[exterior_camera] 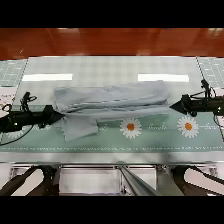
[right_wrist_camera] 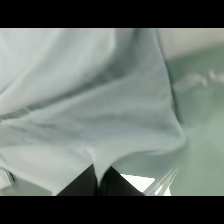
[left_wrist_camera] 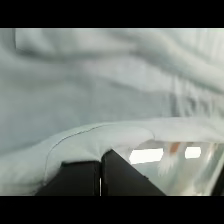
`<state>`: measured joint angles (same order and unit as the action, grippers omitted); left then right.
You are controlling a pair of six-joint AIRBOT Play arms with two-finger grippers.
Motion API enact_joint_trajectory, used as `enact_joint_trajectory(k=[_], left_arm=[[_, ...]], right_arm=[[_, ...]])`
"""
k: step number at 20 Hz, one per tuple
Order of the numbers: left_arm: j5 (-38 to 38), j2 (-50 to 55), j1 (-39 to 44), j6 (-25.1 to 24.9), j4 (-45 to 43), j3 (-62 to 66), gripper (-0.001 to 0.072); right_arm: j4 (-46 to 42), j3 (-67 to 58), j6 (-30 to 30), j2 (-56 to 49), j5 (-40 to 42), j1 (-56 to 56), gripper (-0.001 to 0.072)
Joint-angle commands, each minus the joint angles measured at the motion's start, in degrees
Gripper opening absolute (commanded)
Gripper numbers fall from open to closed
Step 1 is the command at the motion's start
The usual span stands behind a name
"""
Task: Fold the shirts.
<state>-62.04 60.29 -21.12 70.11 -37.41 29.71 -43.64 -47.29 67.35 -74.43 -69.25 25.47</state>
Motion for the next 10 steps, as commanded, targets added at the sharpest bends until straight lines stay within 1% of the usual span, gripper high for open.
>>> enact_joint_trajectory(k=[1,4,7,10], left_arm=[[9.44,2.78,2.54,1.09,0.24,7.17,0.0019],[11.06,9.57,5.81,1.07,0.22,15.43,0.0019],[11.02,17.40,7.37,1.09,0.20,22.64,0.0019],[10.51,22.93,7.48,1.09,0.20,27.65,0.0019]], right_arm=[[0.09,-9.51,1.57,-5.79,3.23,-5.88,0.0024],[0.13,-16.92,4.33,-12.24,7.82,-9.25,0.0024],[0.17,-23.28,5.38,-18.08,8.09,-10.99,0.0024],[0.92,-27.58,5.88,-21.99,8.66,-11.30,0.0024]])
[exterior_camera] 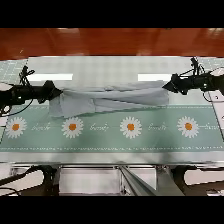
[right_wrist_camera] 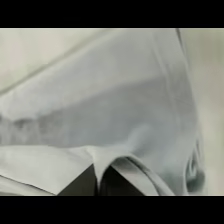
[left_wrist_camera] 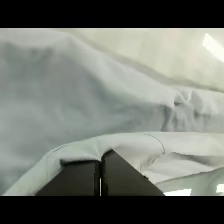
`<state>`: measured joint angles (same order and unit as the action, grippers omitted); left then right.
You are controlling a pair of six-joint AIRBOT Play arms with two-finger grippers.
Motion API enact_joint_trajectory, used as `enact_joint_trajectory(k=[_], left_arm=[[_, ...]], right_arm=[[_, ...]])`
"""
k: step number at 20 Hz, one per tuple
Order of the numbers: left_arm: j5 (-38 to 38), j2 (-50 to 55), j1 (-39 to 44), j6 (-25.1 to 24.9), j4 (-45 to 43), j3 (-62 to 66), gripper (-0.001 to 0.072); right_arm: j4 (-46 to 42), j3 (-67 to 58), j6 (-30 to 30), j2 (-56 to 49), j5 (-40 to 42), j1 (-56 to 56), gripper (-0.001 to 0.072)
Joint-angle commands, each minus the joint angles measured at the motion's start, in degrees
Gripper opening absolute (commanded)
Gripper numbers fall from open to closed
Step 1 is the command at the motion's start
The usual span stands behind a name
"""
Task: Fold the shirts.
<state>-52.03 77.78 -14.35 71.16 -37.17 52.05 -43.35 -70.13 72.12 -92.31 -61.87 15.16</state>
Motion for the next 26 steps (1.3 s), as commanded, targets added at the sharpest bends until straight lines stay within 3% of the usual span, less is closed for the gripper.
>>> enact_joint_trajectory(k=[1,8,9,10,11,12,15,17,19,21,23,26], left_arm=[[0.37,7.04,0.70,0.04,-0.04,6.64,0.0019],[-0.04,12.15,2.71,0.02,-0.04,8.24,0.0020],[-0.04,12.17,2.71,0.02,-0.04,8.24,0.0035],[-0.39,12.13,2.71,0.07,0.00,8.28,0.0173],[-3.26,12.15,2.56,-0.04,0.00,8.68,0.0462],[-6.93,12.15,1.99,0.02,-1.64,9.75,0.0504],[-21.64,11.47,-3.04,0.13,-7.85,16.00,0.0504],[-25.40,7.34,-8.26,0.68,-8.37,16.46,0.0504],[-21.88,-0.42,-12.70,0.66,-8.39,12.59,0.0504],[-12.15,-11.43,-15.02,0.61,-8.33,3.28,0.0504],[-3.65,-22.60,-13.73,0.61,-8.31,-8.46,0.0504],[-1.11,-32.00,-10.05,0.83,-8.28,-19.87,0.0504]], right_arm=[[0.87,-5.73,1.11,-5.05,1.29,-0.98,0.0024],[1.36,-7.54,2.12,-8.31,5.01,-0.96,0.0025],[1.81,-7.54,2.45,-8.33,5.29,-0.96,0.0097],[2.64,-7.54,2.38,-8.33,5.18,-0.92,0.0329],[3.06,-7.91,2.03,-8.28,3.43,-0.68,0.0415],[2.89,-9.25,0.44,-8.28,0.09,-0.04,0.0415],[0.83,-13.62,0.87,-6.21,-8.90,5.22,0.0415],[-0.74,-13.70,1.18,-2.95,-11.63,10.80,0.0415],[-7.26,-12.59,1.33,-0.07,-13.64,15.72,0.0415],[-10.08,-7.58,1.33,2.25,-12.48,19.50,0.0414],[-7.74,-0.44,1.27,2.56,-9.11,20.83,0.0414],[-1.36,5.01,-1.44,-0.76,-6.75,18.40,0.0415]])
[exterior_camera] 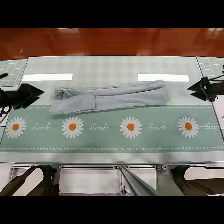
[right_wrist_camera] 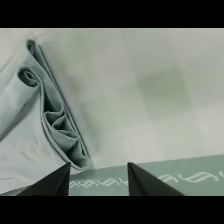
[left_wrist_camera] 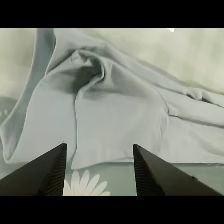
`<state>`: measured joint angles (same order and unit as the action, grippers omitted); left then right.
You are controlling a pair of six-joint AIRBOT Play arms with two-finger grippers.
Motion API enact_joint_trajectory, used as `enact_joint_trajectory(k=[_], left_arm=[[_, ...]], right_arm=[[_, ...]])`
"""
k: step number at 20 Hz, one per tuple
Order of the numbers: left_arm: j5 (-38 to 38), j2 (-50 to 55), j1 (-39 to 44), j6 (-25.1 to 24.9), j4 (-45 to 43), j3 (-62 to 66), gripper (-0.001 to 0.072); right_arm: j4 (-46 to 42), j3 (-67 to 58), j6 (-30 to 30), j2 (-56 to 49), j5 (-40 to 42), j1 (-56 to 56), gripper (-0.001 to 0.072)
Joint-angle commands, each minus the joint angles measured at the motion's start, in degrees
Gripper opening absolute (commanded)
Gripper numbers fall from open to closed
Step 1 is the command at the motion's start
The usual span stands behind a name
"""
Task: Fold the shirts.
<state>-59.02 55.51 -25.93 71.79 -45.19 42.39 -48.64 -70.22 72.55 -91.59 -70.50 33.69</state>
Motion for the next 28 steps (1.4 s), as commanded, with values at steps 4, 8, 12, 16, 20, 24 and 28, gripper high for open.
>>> enact_joint_trajectory(k=[4,8,12,16,20,24,28], left_arm=[[6.01,-10.80,6.64,1.66,0.33,-11.91,0.0504],[5.97,-10.80,8.11,3.15,0.39,-11.91,0.0504],[6.03,-10.80,8.11,3.50,0.39,-11.91,0.0504],[6.05,-10.80,8.11,3.50,0.92,-11.91,0.0504],[5.81,-10.80,8.13,3.26,3.80,-11.80,0.0482],[7.39,-10.80,12.07,-5.14,12.57,-11.74,0.0019],[21.55,-6.80,26.82,-2.84,13.94,-9.07,0.0019]], right_arm=[[11.74,4.74,-2.86,-7.58,3.34,-4.92,0.0417],[12.96,0.50,-2.47,-12.66,3.04,-9.38,0.0418],[14.78,-3.72,-1.86,-15.45,3.02,-14.05,0.0417],[15.13,-7.52,-1.68,-16.68,3.02,-18.95,0.0175],[14.58,-11.28,-3.28,-13.92,-0.44,-19.82,0.0024],[3.06,-11.06,-2.67,-2.03,-1.86,-19.47,0.0024],[-4.55,-10.88,-1.70,11.67,-4.11,-19.52,0.0024]])
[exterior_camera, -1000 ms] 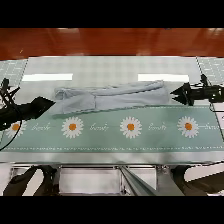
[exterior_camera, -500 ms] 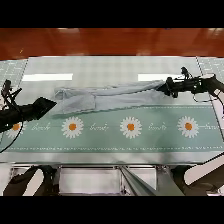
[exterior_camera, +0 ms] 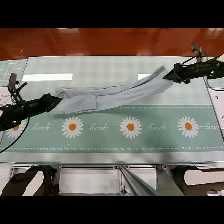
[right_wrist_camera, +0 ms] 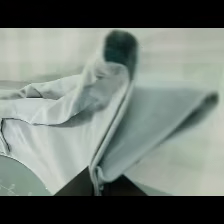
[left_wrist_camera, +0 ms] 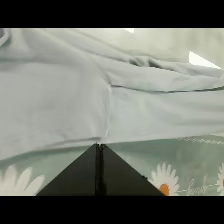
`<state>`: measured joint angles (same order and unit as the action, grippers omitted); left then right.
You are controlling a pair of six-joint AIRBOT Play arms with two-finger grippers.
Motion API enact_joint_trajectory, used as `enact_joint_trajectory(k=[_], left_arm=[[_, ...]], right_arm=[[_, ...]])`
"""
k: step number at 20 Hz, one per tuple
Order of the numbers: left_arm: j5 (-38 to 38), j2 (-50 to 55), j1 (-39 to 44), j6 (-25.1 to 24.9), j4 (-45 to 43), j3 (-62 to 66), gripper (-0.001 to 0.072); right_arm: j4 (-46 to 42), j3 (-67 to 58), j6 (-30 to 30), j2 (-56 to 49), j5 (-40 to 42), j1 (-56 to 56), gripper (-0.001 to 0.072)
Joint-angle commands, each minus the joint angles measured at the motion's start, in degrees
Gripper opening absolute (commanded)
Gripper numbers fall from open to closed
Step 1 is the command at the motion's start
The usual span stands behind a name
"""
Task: Fold the shirts.
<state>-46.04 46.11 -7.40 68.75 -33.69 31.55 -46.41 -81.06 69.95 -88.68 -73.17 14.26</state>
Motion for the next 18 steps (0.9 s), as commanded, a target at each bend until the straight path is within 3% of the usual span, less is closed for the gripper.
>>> enact_joint_trajectory(k=[1,8,11,14,18], left_arm=[[9.60,5.90,12.17,0.87,2.45,4.15,0.0018],[3.02,38.80,33.57,4.22,2.38,33.81,0.0018],[-5.75,51.69,40.72,8.59,1.33,47.95,0.0018],[-15.28,62.47,46.84,17.11,-5.68,61.31,0.0018],[-23.50,70.01,53.55,19.19,-7.89,71.30,0.0019]], right_arm=[[-7.15,0.87,0.96,12.39,-1.44,-0.09,0.0024],[-6.27,14.99,3.43,34.77,-2.27,-0.09,0.0024],[-5.81,19.06,4.46,41.05,-3.45,-0.09,0.0024],[-3.19,21.29,4.57,44.78,-4.79,-0.09,0.0024],[-0.85,21.92,4.79,45.75,-4.74,-0.09,0.0024]])
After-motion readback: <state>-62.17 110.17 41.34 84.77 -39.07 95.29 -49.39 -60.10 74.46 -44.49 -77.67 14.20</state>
